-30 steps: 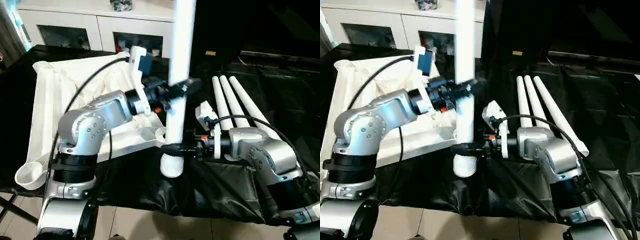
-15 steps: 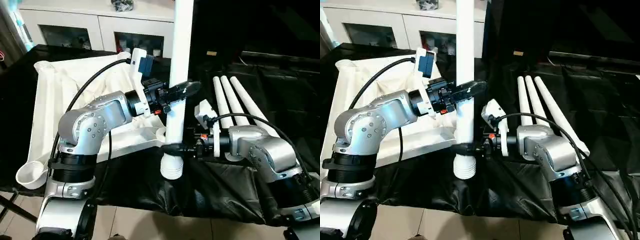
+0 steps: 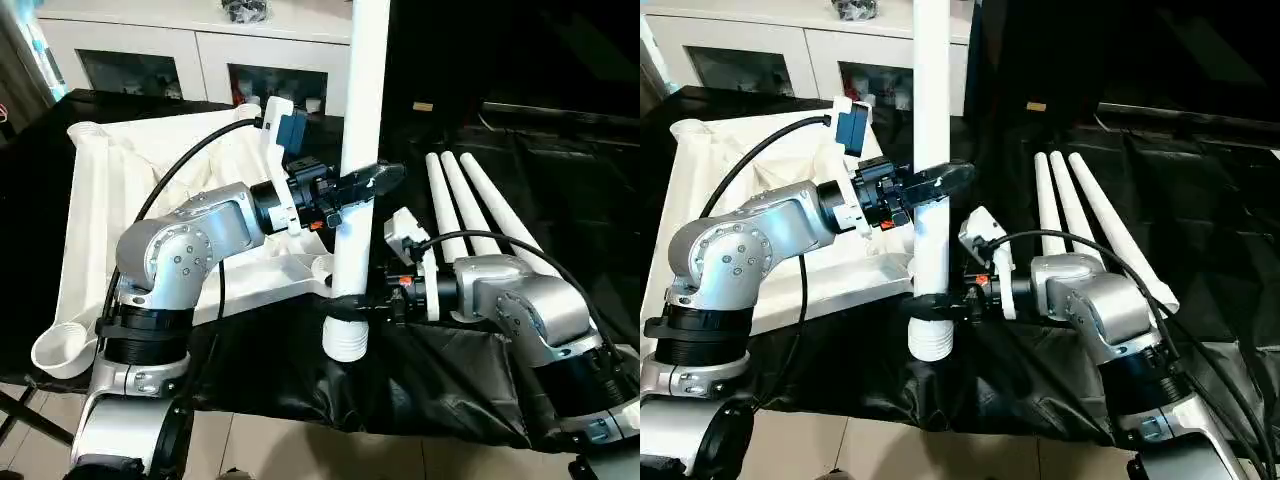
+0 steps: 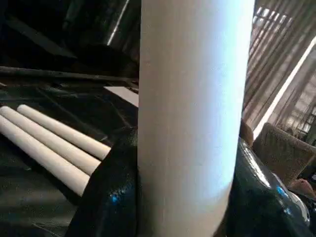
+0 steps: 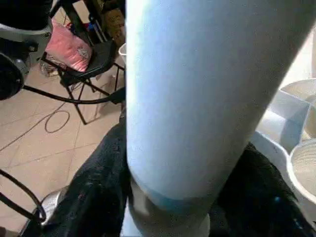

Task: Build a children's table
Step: Pick table leg

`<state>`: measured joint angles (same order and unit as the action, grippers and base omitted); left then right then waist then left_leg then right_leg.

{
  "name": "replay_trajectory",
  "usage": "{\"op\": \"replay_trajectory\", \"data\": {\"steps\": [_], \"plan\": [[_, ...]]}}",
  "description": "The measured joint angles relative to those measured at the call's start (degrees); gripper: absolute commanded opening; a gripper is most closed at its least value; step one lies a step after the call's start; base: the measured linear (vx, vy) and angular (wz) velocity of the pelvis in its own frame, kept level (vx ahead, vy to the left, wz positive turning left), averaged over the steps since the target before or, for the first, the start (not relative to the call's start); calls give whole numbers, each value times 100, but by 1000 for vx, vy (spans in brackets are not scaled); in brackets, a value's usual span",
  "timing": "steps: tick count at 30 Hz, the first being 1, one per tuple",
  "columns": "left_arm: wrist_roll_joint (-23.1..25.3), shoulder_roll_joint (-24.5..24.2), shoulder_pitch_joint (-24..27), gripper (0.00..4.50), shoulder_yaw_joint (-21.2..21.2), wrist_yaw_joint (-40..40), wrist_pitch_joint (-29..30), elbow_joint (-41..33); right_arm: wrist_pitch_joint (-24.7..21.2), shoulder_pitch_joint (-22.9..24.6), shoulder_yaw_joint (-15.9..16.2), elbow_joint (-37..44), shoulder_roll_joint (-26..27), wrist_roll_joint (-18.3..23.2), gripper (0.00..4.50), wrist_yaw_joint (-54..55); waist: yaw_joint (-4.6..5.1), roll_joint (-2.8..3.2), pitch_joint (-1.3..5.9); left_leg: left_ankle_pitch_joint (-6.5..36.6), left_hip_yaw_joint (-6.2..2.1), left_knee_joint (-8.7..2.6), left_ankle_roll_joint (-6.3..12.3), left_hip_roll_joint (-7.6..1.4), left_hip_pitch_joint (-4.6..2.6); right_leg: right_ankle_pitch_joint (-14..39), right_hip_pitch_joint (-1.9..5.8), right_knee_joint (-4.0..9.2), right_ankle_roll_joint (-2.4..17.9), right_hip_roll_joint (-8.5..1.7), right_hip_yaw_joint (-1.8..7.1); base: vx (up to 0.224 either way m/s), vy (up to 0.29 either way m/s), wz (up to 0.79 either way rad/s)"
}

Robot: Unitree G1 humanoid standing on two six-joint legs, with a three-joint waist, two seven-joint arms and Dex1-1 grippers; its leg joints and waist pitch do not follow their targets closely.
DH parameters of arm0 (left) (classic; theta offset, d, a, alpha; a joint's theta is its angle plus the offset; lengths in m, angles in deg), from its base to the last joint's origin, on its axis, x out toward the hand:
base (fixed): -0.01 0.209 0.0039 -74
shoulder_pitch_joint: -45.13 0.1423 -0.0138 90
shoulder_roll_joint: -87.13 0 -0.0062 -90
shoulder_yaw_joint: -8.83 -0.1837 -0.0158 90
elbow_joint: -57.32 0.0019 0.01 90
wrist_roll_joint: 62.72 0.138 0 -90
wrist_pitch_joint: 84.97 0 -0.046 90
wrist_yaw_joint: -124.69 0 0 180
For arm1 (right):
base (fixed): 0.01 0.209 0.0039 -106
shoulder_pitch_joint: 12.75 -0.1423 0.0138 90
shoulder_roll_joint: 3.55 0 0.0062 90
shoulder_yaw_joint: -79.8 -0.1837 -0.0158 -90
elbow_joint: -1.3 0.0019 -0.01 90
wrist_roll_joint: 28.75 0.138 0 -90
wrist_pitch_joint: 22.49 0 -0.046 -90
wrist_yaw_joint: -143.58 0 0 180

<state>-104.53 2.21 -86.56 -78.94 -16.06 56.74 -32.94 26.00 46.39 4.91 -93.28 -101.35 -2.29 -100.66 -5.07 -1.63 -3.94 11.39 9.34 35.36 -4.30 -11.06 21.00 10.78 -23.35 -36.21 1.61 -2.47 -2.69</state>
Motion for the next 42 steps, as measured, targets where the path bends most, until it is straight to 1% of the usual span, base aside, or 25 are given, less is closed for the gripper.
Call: {"op": "replay_trajectory", "data": {"steps": [1,3,11,12,14,17,18,19,21,23,24,26,27,29,32,34,36,39,42], "plan": [[0,-3,0,177,-3,4,10,0,-36,0,-4,0,0,2,214,-1,0,0,0,0,0,0,0,0,0,0,0,0,0,0,0,0,0,0],[0,-8,0,177,-7,4,30,0,-68,0,-3,0,1,2,192,-5,0,0,0,0,0,0,0,0,0,0,0,0,0,0,0,0,0,0],[0,-58,0,177,-41,51,33,-9,-84,0,8,0,9,14,188,-4,-2,0,0,0,0,0,0,0,0,0,0,0,0,0,0,0,0,0],[0,-52,0,212,-41,48,38,-16,-84,0,8,0,11,14,188,-3,-2,0,0,0,-1,0,0,0,0,0,0,0,0,0,0,0,0,0],[-2,-30,0,247,-36,26,40,-17,-81,0,4,-5,22,12,188,9,-2,0,0,0,-1,0,0,0,0,0,0,0,0,0,0,0,0,0],[3,80,0,256,20,-87,-100,-14,-62,0,-100,-44,174,21,188,139,-4,1,0,1,-2,0,-2,0,0,-1,0,0,1,0,0,0,0,0],[12,117,-3,274,53,-140,-205,-12,-31,-1,-160,-63,252,31,188,196,-3,1,1,2,-2,0,-3,0,0,-1,0,0,1,0,0,0,0,0],[19,160,-20,277,122,-204,-300,-9,-25,-1,-201,-74,304,43,188,258,-3,1,1,2,-4,0,-4,0,0,-1,0,0,1,0,0,0,0,0],[28,211,-123,277,276,-327,-459,-6,-17,-1,-285,-110,365,66,188,393,-3,1,1,1,-7,1,-4,0,0,-2,0,0,1,0,0,0,0,0],[34,251,-225,277,476,-522,-621,-6,87,-3,-432,-173,472,66,188,623,-1,29,12,3,-19,3,-5,1,2,-3,0,1,1,-1,0,0,0,0],[56,248,-251,277,509,-601,-687,-7,172,-15,-513,-257,533,38,188,796,0,39,17,3,-20,3,-5,2,1,-4,1,1,0,-2,0,0,0,0],[134,174,-222,277,501,-638,-711,-39,273,-38,-647,-387,639,-22,188,1108,2,40,17,1,-21,3,-8,1,0,-4,1,0,0,0,-2,0,0,0],[224,22,-142,277,421,-630,-694,-104,333,-66,-785,-507,752,-43,188,1325,17,40,17,1,-23,3,-9,-1,-3,-5,1,-2,1,2,-2,0,0,0],[469,-273,36,277,207,-557,-727,-216,408,-97,-937,-641,851,-135,188,1630,32,40,17,0,-22,2,-12,-2,-4,-5,1,-2,1,3,-2,0,0,0],[940,-735,486,277,-118,-318,-976,-334,495,-128,-1133,-757,941,-206,188,2032,34,40,17,1,-24,2,-14,-2,-4,-6,0,-2,0,3,-3,0,0,0],[1403,-1078,743,277,-409,-253,-1267,-327,625,-183,-1146,-795,962,-297,188,2249,29,39,16,0,-23,2,-14,-2,-7,-7,-1,-1,-3,2,-2,0,0,0],[1931,-1490,995,277,-793,-201,-1617,-252,832,-270,-1144,-887,956,-501,188,2495,29,30,16,1,-21,2,-15,-2,-7,-8,-1,-1,-4,2,-2,0,0,0],[2429,-1810,1243,277,-1201,-122,-1900,-25,1039,-297,-1158,-1066,1001,-681,188,2730,16,17,15,4,-10,2,-26,0,-15,-9,-2,-1,-6,1,-2,0,0,0],[2679,-1894,1442,277,-1466,52,-2112,235,1149,-324,-1174,-1277,1155,-790,188,2954,14,15,15,3,-1,2,-25,1,-15,-11,-3,-1,-8,-2,1,0,0,0]]}}
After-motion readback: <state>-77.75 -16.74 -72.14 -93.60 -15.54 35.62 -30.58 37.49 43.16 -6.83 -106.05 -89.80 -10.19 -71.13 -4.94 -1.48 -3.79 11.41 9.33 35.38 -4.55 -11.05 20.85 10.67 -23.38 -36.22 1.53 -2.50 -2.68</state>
